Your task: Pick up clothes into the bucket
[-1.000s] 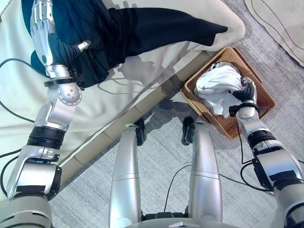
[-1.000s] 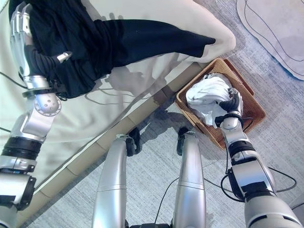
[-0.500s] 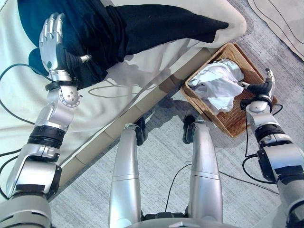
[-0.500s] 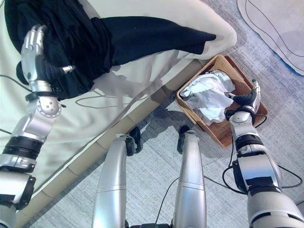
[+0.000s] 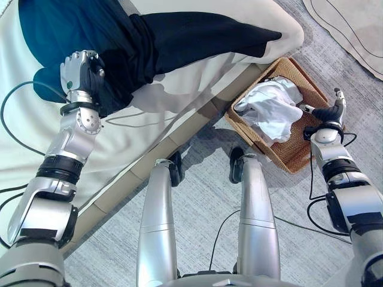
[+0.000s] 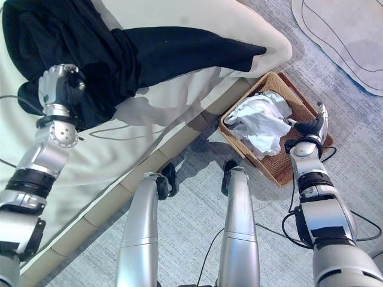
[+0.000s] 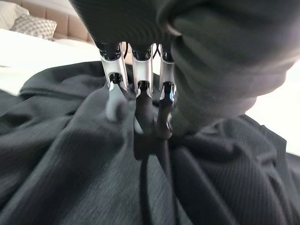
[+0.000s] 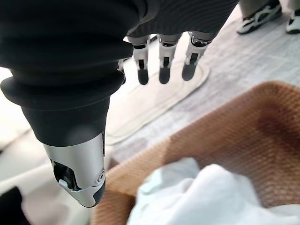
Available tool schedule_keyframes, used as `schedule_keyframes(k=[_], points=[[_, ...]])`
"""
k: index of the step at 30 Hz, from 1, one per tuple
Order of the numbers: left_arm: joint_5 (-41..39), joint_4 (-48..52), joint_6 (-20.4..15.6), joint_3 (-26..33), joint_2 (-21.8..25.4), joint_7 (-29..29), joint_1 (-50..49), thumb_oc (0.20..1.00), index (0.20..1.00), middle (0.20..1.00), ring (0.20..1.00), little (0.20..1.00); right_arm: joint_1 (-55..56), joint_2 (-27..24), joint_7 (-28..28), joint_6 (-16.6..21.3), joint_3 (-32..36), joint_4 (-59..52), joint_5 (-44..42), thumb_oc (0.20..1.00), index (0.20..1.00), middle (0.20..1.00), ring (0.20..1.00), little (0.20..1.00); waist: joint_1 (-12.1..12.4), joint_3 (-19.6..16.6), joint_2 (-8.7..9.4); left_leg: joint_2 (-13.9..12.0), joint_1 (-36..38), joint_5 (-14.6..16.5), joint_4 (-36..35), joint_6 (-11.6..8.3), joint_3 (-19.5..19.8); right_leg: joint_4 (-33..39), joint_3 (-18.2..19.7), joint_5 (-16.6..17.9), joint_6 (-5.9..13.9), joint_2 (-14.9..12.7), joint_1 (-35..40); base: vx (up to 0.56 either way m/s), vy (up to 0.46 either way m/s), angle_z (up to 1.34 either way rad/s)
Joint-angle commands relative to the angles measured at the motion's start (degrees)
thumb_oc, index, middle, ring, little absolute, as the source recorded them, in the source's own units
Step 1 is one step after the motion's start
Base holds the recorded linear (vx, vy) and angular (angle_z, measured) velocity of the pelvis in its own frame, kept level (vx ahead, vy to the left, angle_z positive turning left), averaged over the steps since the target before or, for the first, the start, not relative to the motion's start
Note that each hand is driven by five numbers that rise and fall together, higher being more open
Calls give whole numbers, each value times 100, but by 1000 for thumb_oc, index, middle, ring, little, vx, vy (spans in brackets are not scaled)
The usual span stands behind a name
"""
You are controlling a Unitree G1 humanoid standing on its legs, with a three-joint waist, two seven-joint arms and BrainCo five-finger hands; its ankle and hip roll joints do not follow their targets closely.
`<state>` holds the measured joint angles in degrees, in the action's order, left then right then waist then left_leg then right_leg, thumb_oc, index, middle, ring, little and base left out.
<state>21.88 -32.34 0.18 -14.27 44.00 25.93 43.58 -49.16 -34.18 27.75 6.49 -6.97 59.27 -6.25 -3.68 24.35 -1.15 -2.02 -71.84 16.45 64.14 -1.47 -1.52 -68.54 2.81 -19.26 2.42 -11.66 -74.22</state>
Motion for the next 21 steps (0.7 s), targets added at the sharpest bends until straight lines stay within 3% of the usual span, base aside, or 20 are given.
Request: schedule_keyframes(k=[1,7,10,11,12,13,14,15,17,18,19,20,21], points=[[438,373,-184,675,-113,197,-576,200,200,200,200,200,588,238,231,344,208,-637,196,1000,1000,1000,1000,1000,-141,-606,-57,54,211,382,-114,184,124,1127,215,804,331,-47,319,-1,-6,-6],[568,672,-332,903,-325,242,-962,200,200,200,200,200,1036,394,246,519,446,-1897,468,1000,1000,1000,1000,1000,-160,-650,-23,35,336,354,-235,178,149,1237,173,807,332,-50,457,-1,-2,-2],[599,1063,-588,988,-556,204,-1300,200,200,200,200,200,1250,468,83,680,446,-2604,696,1000,1000,1000,1000,1000,-141,-655,16,20,557,279,-462,154,147,1452,130,845,340,-62,690,0,0,0],[602,1070,-592,991,-559,203,-1314,200,200,200,200,200,1267,470,82,676,449,-2618,702,1000,1000,1000,1000,1000,-142,-653,14,21,576,272,-478,153,149,1468,125,851,339,-63,711,-94,-14,-2],[575,1212,-713,1004,-691,220,-1451,200,200,200,200,200,1318,554,47,768,444,-2805,715,1000,1000,1000,1000,1000,-136,-639,42,46,648,45,-678,163,127,1686,104,1061,315,-83,800,0,0,0],[576,1217,-712,1010,-692,216,-1465,200,200,200,200,200,1327,558,44,763,441,-2812,718,1000,1000,1000,1000,1000,-134,-671,35,35,736,177,-692,138,148,1655,108,926,344,-65,864,-96,-10,-1],[606,1369,-767,1021,-717,217,-1582,200,200,200,200,200,1379,606,2,820,433,-2932,694,1000,1000,1000,1000,1000,-119,-641,57,63,805,-13,-840,149,114,1818,70,1098,326,-90,953,67,-27,1],[635,1444,-793,1032,-715,207,-1638,200,200,200,200,200,1389,625,-28,838,406,-3028,710,1000,1000,1000,1000,1000,-101,-670,59,47,913,120,-877,112,140,1818,74,961,362,-75,1049,-87,-5,2],[718,1457,-807,1081,-704,305,-1700,200,200,200,200,200,1430,646,-53,855,385,-3060,760,1000,1000,1000,1000,1000,-98,-611,88,79,936,-67,-960,123,117,1967,46,1144,335,-94,1117,-11,-12,4],[721,1455,-806,1083,-703,306,-1701,200,200,200,200,200,1427,650,-53,854,382,-3056,763,1000,1000,1000,1000,1000,-95,-644,80,68,1006,73,-957,98,141,1921,53,1003,364,-76,1164,72,-24,4],[845,1349,-729,1105,-656,492,-1638,900,900,900,900,900,1421,673,-45,863,316,-3027,777,1000,1000,1000,1000,1000,-89,-634,95,64,1005,90,-945,88,144,1923,45,990,366,-63,1163,69,-24,1],[868,1207,-665,1092,-634,562,-1560,1000,1000,1000,1000,1000,1394,680,-15,862,293,-3014,781,1000,1000,1000,1000,1000,-99,-637,106,61,972,79,-925,85,146,1928,45,997,366,-64,1151,0,0,0],[868,1183,-666,1079,-631,576,-1538,1000,1000,1000,1000,1000,1386,682,-11,863,293,-3010,782,1000,1000,1000,1000,1000,-99,-637,107,61,963,78,-922,85,147,1927,44,998,366,-64,1145,0,0,0]])
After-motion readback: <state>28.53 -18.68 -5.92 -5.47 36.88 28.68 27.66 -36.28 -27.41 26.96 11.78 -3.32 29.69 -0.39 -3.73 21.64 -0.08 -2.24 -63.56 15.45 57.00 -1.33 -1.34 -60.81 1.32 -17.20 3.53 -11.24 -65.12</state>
